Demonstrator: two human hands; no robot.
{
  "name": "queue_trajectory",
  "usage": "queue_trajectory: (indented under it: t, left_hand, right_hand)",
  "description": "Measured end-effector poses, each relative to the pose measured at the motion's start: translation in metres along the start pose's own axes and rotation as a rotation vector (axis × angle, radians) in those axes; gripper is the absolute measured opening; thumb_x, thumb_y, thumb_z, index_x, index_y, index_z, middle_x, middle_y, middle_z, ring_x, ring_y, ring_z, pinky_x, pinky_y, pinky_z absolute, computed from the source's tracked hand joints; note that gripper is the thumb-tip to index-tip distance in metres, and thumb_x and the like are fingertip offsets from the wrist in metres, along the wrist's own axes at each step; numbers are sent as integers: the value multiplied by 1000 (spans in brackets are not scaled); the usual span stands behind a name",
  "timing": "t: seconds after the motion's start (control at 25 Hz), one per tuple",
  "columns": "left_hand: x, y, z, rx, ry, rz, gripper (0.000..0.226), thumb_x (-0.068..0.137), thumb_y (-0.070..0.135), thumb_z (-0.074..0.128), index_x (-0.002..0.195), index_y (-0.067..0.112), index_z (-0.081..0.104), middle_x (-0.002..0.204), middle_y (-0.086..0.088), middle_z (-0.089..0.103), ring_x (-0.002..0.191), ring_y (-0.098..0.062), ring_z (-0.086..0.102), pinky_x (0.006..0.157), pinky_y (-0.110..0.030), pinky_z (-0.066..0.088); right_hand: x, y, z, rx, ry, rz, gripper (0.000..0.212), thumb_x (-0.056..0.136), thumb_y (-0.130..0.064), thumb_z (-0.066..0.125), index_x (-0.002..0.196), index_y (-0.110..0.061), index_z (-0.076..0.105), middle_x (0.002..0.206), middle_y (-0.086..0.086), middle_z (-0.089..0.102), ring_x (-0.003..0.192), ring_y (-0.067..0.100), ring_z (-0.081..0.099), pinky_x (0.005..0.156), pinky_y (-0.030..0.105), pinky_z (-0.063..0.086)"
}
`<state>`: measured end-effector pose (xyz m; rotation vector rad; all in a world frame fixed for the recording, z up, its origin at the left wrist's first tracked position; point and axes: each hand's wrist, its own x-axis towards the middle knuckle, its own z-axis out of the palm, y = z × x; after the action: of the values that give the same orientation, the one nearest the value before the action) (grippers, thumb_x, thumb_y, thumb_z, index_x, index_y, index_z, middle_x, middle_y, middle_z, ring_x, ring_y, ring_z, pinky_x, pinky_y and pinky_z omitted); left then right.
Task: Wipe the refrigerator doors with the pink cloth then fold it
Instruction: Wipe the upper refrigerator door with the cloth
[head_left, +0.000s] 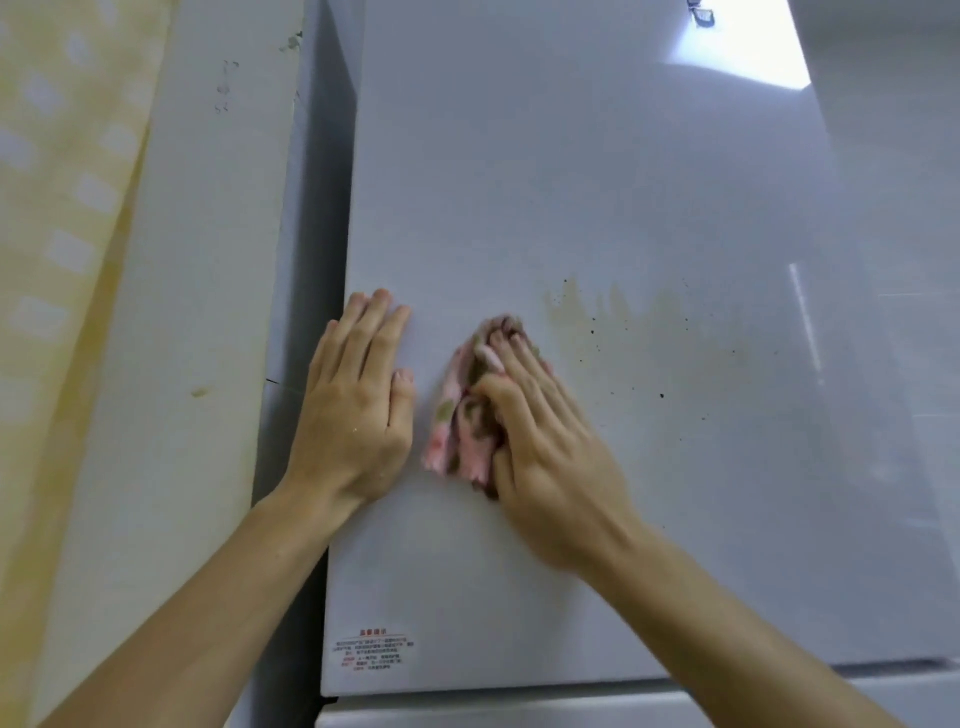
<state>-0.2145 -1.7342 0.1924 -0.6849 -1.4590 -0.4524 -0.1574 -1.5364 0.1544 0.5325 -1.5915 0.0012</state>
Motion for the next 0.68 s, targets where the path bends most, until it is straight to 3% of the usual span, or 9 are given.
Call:
queue_trajectory:
  t: [0.2,0.32,0.44,0.56,0.68]
  left_hand:
    - [4,16,3,43,-6,-54,66,101,36,30,161,9,32,172,-9,23,162,-21,9,131,-30,-4]
    - [13,21,3,66,7,-59,63,102,31,31,160,7,34,172,-9,25,162,-22,12,132,-32,-2]
    - [32,27,2,61,-11,-35,62,102,29,28,160,11,36,173,-5,24,162,-18,10,133,-34,-1]
    - [50,36,10,83,-32,-11,66,102,35,22,163,13,30,174,-3,20,163,-17,6,132,-35,-2]
    - [54,41,19,92,-7,-40,67,101,37,22,162,13,30,174,-4,20,163,-20,6,133,-37,-1]
  right_hand:
    - [-31,2,-8,-231,-73,14,57,113,-35,30,166,-16,26,176,9,10,163,24,5,131,43,14]
    - [31,13,1,-257,6,115,62,109,-40,28,165,-12,28,174,16,15,162,30,8,132,43,4]
    - [105,30,-2,-204,25,265,64,108,-43,32,167,-21,23,175,15,7,163,29,2,130,40,-8]
    - [166,45,-13,-176,12,357,63,109,-44,33,168,-31,14,176,12,-4,163,27,-7,131,42,-11]
    - [183,49,-15,-163,1,379,61,111,-42,27,168,-31,10,176,12,-7,163,25,-10,131,41,-12]
